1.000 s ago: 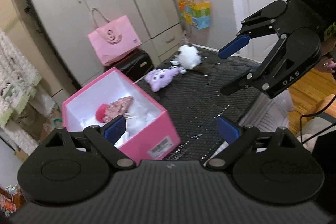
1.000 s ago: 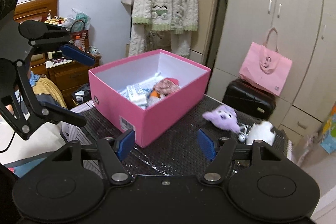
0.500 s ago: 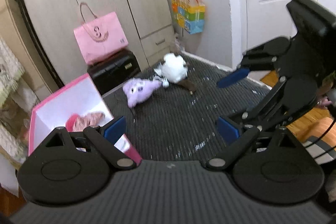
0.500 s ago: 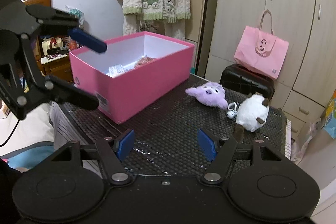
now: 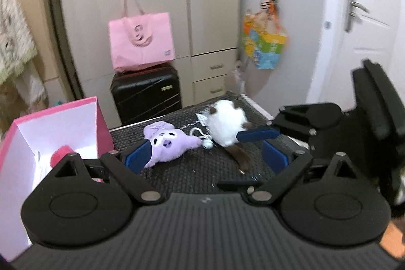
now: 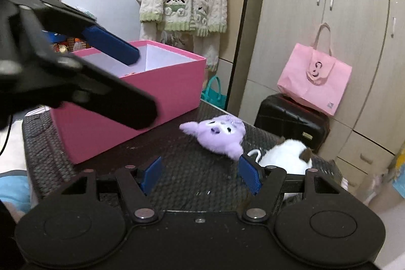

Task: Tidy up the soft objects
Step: 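Grasp the purple plush toy with the left gripper, then hold the purple plush with the left gripper while the right gripper grips it too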

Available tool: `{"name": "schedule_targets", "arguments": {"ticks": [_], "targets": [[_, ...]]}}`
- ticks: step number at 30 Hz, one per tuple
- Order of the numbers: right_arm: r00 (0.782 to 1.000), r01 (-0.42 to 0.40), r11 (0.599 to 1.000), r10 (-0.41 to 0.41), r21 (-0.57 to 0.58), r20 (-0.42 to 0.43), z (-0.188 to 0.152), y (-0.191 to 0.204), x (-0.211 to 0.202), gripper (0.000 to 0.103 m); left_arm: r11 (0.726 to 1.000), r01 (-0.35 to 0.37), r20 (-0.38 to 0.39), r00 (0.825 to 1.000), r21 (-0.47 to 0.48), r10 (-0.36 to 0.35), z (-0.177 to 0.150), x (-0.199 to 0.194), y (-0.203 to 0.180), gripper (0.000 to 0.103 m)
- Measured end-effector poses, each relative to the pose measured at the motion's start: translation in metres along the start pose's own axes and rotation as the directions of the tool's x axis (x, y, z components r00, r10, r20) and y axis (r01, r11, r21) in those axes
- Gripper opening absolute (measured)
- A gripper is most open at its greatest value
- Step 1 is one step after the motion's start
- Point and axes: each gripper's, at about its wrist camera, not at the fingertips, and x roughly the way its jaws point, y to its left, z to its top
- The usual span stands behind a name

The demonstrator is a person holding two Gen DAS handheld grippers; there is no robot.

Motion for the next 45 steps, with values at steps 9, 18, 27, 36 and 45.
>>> {"name": "schedule_targets", "arguments": {"ticks": [9, 18, 27, 36, 45], "targets": [[1.0, -0.03, 0.997, 0.03, 0.065, 0.003, 0.003, -0.028, 0.069, 0.072, 0.944, -0.081, -0.098, 0.994, -0.32, 0.053, 0.011, 0.085, 0.032, 0.093], [0.999, -0.049, 0.995, 0.048, 0.082, 0.011, 0.004, -0.047, 0.098, 0.072, 0.904, -0.169, -0.089, 0.985, -0.392, 0.146, 0.004, 0.131, 0.044, 0.086], [1.0, -0.005, 0.998, 0.003, -0.055, -0.031, 0.001, -0.043, 0.101, 0.069, 0.861, -0.21, -0.133, 0.977, -0.463, 0.167, -0.01, 0.152, 0.055, 0.077], [0.997, -0.03, 0.98, 0.016, -0.198, -0.075, 0.005, -0.025, 0.111, 0.047, 0.85, -0.22, -0.174, 0.973, -0.478, 0.154, -0.014, 0.157, 0.06, 0.075], [0.996, -0.022, 0.982, 0.005, -0.19, -0.092, 0.006, -0.022, 0.101, 0.033, 0.858, -0.191, -0.185, 0.976, -0.477, 0.114, -0.018, 0.146, 0.057, 0.065]]}}
